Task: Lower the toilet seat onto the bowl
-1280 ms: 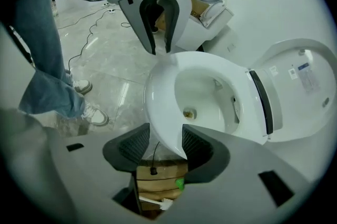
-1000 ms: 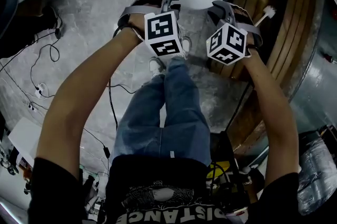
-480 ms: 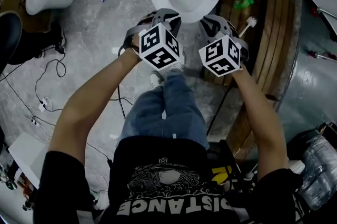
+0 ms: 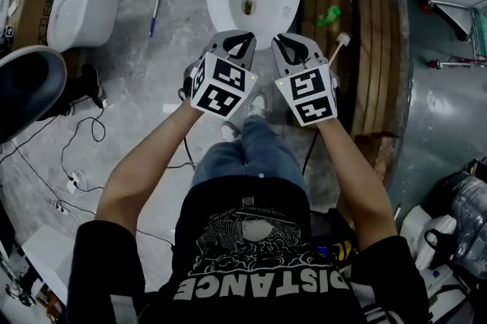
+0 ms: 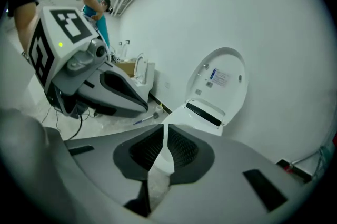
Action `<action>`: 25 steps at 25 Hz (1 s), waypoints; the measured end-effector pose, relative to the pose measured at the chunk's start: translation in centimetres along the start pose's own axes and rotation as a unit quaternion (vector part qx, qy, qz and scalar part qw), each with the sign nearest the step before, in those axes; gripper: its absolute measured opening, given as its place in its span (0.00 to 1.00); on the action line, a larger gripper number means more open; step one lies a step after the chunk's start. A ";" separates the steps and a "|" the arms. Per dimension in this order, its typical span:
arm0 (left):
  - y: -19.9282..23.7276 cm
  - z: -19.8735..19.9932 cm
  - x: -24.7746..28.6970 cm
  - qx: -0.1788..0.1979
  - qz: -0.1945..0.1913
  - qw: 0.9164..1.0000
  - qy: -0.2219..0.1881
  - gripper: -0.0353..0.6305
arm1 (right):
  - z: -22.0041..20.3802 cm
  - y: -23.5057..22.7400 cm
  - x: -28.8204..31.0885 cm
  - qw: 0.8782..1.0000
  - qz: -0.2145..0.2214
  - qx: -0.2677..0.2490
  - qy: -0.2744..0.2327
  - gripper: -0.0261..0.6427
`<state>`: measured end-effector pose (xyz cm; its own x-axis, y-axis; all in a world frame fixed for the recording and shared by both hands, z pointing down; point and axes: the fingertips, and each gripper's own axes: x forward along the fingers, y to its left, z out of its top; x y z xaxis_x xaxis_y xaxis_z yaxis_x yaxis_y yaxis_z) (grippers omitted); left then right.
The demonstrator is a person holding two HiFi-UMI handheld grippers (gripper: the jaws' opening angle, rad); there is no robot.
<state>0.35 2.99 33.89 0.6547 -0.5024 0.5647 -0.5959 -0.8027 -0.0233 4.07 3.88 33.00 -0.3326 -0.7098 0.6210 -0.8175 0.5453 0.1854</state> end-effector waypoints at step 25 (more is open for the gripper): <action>-6.1 5.5 -11.2 -0.114 0.002 0.988 -0.102 0.07 | 5.7 4.9 -12.3 0.975 -0.050 0.183 -0.115 0.06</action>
<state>-0.79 11.75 23.13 0.7192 -0.5779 0.3857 -0.6719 -0.7198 0.1743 1.50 12.74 21.87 -0.3054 -0.8548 0.4195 -0.9501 0.3030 -0.0741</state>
